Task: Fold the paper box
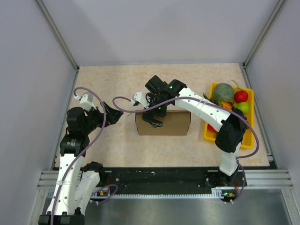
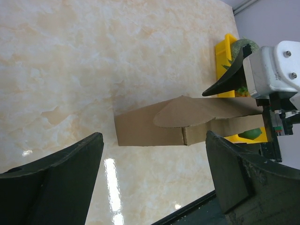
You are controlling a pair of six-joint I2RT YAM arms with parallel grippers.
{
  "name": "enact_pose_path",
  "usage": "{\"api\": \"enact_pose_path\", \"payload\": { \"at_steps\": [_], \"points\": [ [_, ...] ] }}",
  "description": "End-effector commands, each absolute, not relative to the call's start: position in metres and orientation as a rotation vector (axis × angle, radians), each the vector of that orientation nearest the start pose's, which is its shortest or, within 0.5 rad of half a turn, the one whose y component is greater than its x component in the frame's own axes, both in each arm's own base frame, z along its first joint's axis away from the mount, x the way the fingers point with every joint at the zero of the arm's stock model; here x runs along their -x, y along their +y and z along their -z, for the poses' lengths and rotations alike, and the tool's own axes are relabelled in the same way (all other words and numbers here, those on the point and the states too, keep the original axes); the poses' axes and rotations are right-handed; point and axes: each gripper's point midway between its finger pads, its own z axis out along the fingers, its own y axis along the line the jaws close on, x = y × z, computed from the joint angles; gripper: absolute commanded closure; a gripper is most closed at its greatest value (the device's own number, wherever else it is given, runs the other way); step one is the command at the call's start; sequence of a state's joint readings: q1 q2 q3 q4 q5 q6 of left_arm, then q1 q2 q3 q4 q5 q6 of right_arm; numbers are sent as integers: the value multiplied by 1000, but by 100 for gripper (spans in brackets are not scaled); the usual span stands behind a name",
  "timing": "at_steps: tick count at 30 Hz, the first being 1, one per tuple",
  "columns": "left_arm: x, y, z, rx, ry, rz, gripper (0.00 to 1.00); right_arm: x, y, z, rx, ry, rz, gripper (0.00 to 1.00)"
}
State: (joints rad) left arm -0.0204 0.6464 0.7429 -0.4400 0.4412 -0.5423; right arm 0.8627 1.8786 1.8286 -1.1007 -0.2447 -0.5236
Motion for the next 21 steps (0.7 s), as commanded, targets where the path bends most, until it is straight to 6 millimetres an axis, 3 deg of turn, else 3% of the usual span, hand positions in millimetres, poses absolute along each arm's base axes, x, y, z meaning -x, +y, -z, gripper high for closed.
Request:
{"api": "enact_pose_path", "payload": {
  "at_steps": [1, 12, 16, 21],
  "points": [
    [-249, -104, -254, 116, 1901, 811, 6, -263, 335, -216, 1738, 1939, -446, 3],
    [-246, -115, -256, 11, 1884, 861, 5, -278, 337, -238, 1670, 1903, -516, 2],
    [-244, -123, -262, -58, 1870, 902, 12, -284, 337, -239, 1658, 1902, -540, 2],
    [-245, -123, -267, -109, 1861, 882, 13, -289, 336, -246, 1629, 1900, -564, 2]
  ]
}}
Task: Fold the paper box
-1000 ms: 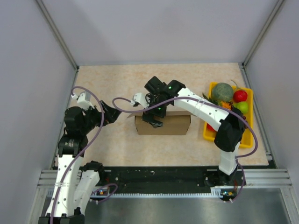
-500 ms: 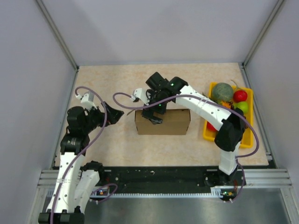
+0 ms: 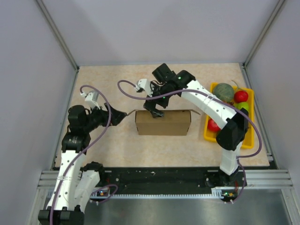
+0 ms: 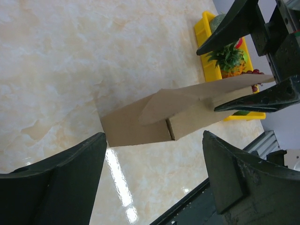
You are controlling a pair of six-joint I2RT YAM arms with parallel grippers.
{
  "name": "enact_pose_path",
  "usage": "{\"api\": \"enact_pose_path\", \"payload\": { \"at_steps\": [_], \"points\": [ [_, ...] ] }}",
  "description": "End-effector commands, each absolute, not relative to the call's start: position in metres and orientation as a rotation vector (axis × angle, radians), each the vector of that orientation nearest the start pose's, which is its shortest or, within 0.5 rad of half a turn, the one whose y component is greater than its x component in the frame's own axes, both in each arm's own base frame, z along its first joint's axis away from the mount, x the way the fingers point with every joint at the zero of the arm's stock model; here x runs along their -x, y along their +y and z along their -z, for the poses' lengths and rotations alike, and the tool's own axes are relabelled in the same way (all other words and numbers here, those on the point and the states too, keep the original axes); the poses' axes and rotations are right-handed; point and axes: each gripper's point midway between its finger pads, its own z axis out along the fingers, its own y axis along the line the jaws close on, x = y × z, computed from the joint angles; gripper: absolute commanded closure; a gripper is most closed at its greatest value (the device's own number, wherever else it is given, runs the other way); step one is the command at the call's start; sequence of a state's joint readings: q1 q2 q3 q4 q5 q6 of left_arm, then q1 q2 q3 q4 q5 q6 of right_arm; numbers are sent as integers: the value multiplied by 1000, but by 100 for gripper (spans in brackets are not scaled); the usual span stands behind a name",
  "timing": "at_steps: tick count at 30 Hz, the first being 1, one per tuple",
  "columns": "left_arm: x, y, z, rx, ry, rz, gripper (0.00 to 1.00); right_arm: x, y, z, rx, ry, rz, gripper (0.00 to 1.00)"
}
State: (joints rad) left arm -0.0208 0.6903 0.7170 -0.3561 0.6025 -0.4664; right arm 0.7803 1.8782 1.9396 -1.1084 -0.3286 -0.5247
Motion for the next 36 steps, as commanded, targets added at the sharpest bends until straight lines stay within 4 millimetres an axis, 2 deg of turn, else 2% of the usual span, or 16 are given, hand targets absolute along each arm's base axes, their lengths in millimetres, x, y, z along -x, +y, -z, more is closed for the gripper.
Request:
{"api": "enact_pose_path", "payload": {
  "at_steps": [1, 8, 14, 16, 17, 18, 19, 20, 21, 22, 23, 25, 26, 29, 32, 36],
  "points": [
    [-246, -123, -268, -114, 1860, 869, 13, -290, 336, -247, 1625, 1897, -566, 2],
    [-256, -115, -267, -219, 1894, 630, 17, -296, 337, -277, 1509, 1878, -556, 2],
    [-259, -136, -264, -390, 1916, 513, 15, -299, 332, -314, 1294, 1914, -564, 2],
    [-260, -146, -267, -470, 1926, 478, 17, -301, 317, -333, 1149, 1944, -522, 2],
    [-260, -147, -266, -496, 1938, 465, 20, -296, 308, -331, 1029, 2026, -525, 3],
    [-262, -148, -266, -513, 1959, 439, 22, -306, 289, -331, 901, 2067, -416, 4],
    [-263, -147, -266, -547, 1964, 417, 28, -297, 266, -346, 795, 2059, -382, 5],
    [-264, -146, -266, -564, 1968, 402, 30, -291, 250, -319, 675, 2166, -334, 6],
    [-267, -143, -265, -593, 1976, 365, 31, -295, 223, -313, 557, 2184, -199, 12],
    [-268, -143, -266, -608, 1971, 360, 33, -281, 196, -327, 467, 2146, -185, 14],
    [-268, -145, -266, -643, 1958, 357, 37, -274, 179, -298, 432, 2203, -110, 18],
    [-268, -154, -267, -681, 1944, 405, 44, -263, 163, -295, 395, 2171, -135, 19],
    [-267, -158, -268, -692, 1940, 424, 45, -248, 154, -289, 411, 2149, -163, 21],
    [-268, -167, -266, -722, 1968, 462, 51, -236, 140, -286, 377, 2092, -190, 29],
    [-265, -169, -262, -742, 1984, 465, 51, -229, 146, -274, 441, 2076, -242, 34],
    [-263, -172, -256, -758, 2002, 483, 49, -241, 145, -262, 473, 2073, -172, 40]
  ]
}}
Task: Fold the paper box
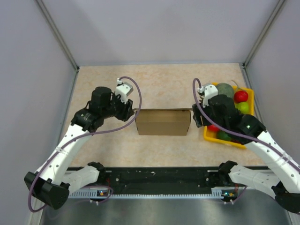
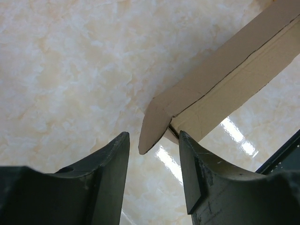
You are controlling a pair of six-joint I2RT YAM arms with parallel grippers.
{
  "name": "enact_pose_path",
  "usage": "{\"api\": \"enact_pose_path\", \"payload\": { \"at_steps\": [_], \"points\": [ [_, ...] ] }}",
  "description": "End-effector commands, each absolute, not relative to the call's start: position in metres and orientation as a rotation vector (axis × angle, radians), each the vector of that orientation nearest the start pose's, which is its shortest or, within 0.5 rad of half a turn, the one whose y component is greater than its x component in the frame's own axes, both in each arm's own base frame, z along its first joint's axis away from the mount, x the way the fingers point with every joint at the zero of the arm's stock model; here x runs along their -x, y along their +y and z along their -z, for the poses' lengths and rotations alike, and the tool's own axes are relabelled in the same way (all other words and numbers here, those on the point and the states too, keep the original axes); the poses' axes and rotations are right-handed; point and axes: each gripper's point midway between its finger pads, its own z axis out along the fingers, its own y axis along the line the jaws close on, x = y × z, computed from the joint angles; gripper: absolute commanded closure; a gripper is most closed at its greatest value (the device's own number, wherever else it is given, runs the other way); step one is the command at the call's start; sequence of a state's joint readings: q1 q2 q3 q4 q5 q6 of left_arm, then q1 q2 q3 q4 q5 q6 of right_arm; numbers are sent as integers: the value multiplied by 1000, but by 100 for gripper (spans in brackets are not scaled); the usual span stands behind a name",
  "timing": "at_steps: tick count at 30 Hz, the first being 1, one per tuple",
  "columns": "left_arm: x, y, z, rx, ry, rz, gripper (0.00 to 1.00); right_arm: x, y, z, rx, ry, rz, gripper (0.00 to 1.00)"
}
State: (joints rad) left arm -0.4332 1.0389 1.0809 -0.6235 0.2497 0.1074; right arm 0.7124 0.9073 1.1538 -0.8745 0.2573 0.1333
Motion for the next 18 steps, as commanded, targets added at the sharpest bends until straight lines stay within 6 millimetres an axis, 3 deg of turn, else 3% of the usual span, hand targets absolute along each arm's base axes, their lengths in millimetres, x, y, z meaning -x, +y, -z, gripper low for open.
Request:
{"api": "enact_pose_path", "payload": {
  "at_steps": [1, 5, 11, 18],
  "points": [
    [-263, -173, -255, -759, 2010, 489, 49, -245, 146, -260, 477, 2066, -162, 42],
    [-264, -177, -249, -773, 2030, 494, 52, -261, 147, -251, 508, 2056, -100, 57],
    [-271, -176, -243, -760, 2071, 463, 62, -276, 146, -253, 499, 2049, -66, 58],
    [-276, -179, -245, -721, 2094, 480, 70, -279, 143, -250, 493, 2059, -82, 59]
  ]
}}
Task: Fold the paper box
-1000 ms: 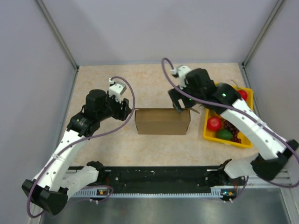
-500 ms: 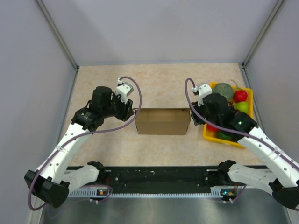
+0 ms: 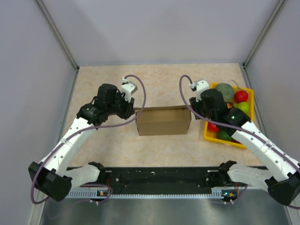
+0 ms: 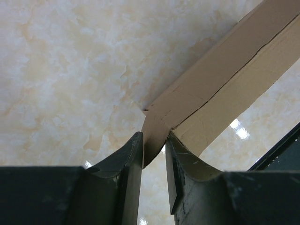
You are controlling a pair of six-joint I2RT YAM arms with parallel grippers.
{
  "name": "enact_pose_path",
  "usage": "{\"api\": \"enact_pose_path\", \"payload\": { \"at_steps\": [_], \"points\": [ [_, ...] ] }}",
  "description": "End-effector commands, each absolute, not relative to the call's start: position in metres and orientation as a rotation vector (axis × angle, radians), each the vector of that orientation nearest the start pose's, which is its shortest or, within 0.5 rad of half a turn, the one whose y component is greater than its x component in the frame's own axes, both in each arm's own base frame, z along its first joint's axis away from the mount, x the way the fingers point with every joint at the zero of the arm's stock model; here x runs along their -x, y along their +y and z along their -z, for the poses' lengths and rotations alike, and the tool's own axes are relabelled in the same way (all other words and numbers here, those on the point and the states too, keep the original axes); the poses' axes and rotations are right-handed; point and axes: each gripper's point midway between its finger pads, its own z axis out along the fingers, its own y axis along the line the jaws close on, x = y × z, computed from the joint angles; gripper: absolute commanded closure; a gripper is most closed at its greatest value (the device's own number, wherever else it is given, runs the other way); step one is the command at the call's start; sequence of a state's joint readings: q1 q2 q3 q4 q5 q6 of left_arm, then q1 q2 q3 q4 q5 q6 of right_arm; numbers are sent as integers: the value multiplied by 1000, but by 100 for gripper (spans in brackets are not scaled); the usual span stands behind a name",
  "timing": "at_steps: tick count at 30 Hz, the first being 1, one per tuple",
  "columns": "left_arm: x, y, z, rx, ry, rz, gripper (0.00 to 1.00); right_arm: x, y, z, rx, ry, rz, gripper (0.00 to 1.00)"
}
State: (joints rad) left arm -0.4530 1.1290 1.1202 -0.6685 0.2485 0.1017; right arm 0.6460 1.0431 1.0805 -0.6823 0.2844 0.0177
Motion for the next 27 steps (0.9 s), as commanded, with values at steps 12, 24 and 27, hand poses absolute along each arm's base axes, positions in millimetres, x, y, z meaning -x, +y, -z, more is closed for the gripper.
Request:
{"api": "enact_pose_path", "payload": {
  "at_steps": [12, 24, 27],
  "points": [
    [-265, -175, -243, -703, 2137, 490, 56, -280, 146, -249, 555, 2063, -133, 58],
    [-265, -184, -244, -684, 2167, 551, 75, -280, 159, -238, 596, 2083, -196, 88],
    [-264, -192, -244, -692, 2177, 604, 82, -280, 160, -239, 568, 2095, -211, 99]
  ]
}}
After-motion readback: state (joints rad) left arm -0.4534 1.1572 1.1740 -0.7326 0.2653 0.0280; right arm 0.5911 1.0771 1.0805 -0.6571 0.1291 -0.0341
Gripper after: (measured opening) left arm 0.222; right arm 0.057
